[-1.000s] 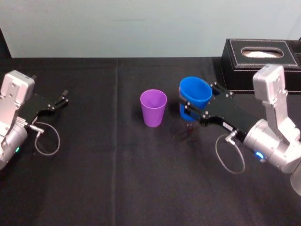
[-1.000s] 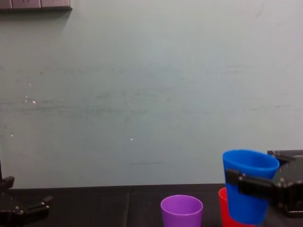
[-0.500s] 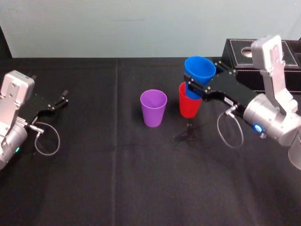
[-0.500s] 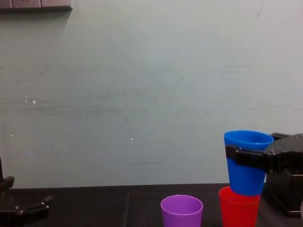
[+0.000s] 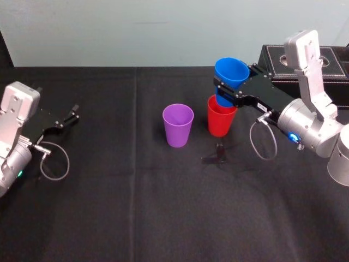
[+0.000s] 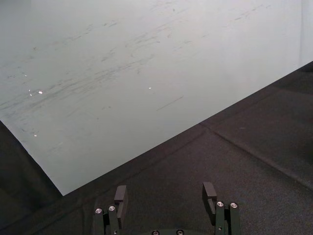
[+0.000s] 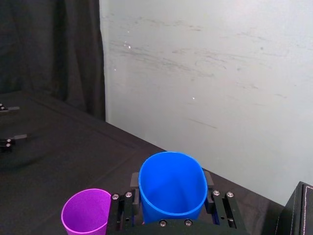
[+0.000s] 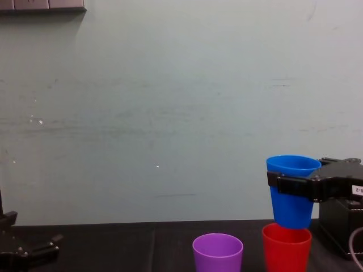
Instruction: Stack the three plastic cups sequentially using one hand.
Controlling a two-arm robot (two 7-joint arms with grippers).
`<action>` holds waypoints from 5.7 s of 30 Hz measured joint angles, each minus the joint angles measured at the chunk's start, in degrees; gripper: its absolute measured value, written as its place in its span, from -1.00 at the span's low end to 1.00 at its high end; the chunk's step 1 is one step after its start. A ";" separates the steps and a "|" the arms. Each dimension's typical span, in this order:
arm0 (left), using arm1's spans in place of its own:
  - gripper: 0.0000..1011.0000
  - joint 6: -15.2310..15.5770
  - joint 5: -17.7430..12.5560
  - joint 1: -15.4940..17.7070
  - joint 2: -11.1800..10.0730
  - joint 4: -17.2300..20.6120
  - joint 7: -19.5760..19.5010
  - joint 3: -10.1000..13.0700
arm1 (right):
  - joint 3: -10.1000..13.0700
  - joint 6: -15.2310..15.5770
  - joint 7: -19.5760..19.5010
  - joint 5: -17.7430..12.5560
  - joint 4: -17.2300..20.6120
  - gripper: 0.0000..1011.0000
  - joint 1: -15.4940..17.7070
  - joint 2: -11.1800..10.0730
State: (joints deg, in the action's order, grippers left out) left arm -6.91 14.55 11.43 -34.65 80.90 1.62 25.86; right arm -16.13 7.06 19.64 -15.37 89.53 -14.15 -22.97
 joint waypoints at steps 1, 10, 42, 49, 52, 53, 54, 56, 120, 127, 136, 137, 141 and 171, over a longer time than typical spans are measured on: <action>0.99 0.00 0.00 0.00 0.00 0.00 0.00 0.00 | -0.02 -0.07 -0.02 0.04 -0.17 0.43 -0.05 0.06; 0.99 0.00 0.00 0.00 0.00 0.00 0.00 0.00 | -0.27 -0.95 0.19 0.19 -2.29 0.43 -0.49 0.76; 0.99 0.00 0.00 0.00 0.00 0.00 0.00 0.00 | -0.69 -3.07 0.68 0.89 -7.21 0.43 -1.06 2.00; 0.99 0.00 0.00 0.00 0.00 0.00 0.00 0.00 | -0.95 -3.81 1.02 1.27 -8.75 0.43 -1.27 2.25; 0.99 0.00 0.00 0.00 0.00 0.00 0.00 0.00 | -1.08 -4.11 1.12 1.42 -9.05 0.43 -1.27 2.34; 0.99 0.00 0.00 0.00 0.00 0.00 0.00 0.00 | -1.11 -4.19 1.15 1.44 -9.13 0.43 -1.27 2.36; 0.99 0.00 0.00 0.00 0.00 0.00 0.00 0.00 | -1.14 -4.26 1.18 1.47 -9.20 0.43 -1.27 2.39; 0.99 0.00 0.00 0.00 0.00 0.00 0.00 0.00 | -1.22 -4.47 1.28 1.56 -9.47 0.43 -1.26 2.49; 0.99 0.00 0.00 0.00 0.00 0.00 0.00 0.00 | 0.09 -4.95 0.82 2.37 -2.45 0.98 3.51 0.76; 0.99 0.00 0.00 0.00 0.00 0.00 0.00 0.00 | 0.94 -3.76 3.08 -0.56 3.71 0.98 9.02 -1.94; 0.99 0.00 0.00 0.00 0.00 0.00 0.00 0.00 | -0.01 -5.11 4.51 -1.70 6.72 0.98 13.54 -4.06; 0.99 0.00 0.00 0.00 0.00 0.00 0.00 0.00 | -0.85 -5.60 4.62 -1.36 6.83 0.98 14.22 -4.28; 0.99 0.00 0.00 0.00 0.00 0.00 0.00 0.00 | -1.94 -6.25 4.59 -0.58 6.35 0.98 14.50 -4.15; 0.99 0.00 0.00 0.00 0.00 0.00 0.00 0.00 | -5.89 -9.88 -1.13 4.30 -6.83 0.98 7.74 7.21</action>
State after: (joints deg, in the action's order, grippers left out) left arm -6.91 14.55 11.43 -34.64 80.90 1.62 25.86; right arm -22.03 -2.82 18.51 -11.07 82.70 -6.41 -15.76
